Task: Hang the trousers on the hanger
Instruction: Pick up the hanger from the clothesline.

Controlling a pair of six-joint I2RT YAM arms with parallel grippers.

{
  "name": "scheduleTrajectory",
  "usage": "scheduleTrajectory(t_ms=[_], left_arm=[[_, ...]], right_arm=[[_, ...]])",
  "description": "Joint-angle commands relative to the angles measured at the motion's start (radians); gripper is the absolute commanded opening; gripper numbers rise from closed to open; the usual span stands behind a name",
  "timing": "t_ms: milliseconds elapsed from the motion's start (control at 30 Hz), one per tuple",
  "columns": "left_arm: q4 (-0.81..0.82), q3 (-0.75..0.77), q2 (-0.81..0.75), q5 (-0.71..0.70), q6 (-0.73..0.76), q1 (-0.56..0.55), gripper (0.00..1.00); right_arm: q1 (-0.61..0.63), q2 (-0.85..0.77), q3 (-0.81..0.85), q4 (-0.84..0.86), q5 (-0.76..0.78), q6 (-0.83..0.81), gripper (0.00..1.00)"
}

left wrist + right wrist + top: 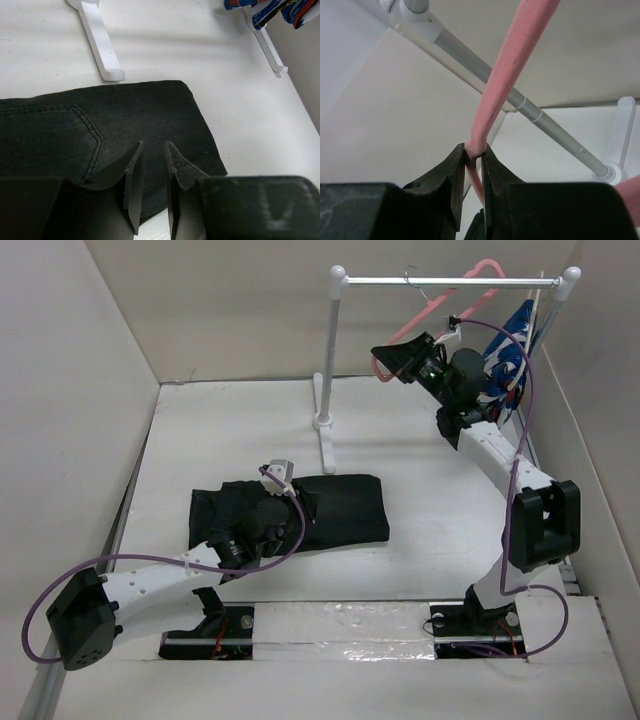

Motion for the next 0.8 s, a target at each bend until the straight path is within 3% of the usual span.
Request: scheduleTrajectory(t_ms=[0, 333, 467, 767], left_arm=[[0.024, 0.013, -0.017, -0.029, 0.014, -0.001, 0.19], [0.027, 0.018, 0.012, -0.035, 0.015, -0.001, 0.21], [0.029, 0.02, 0.016, -0.041, 0.015, -0.001, 0.21], [0.046, 0.012, 0.018, -0.047, 0.02, -0.001, 0.26]], right_arm=[[-0.024, -0.058, -0.003, 0.151, -0.104, -0.031, 0.11], [-0.071, -0.006, -0.069, 0.502, -0.282, 0.123, 0.0], [-0.101, 0.059, -0.088, 0.853, -0.322, 0.354, 0.0], [-0.101, 0.128, -0.147, 1.031, -0.374, 0.457, 0.0]])
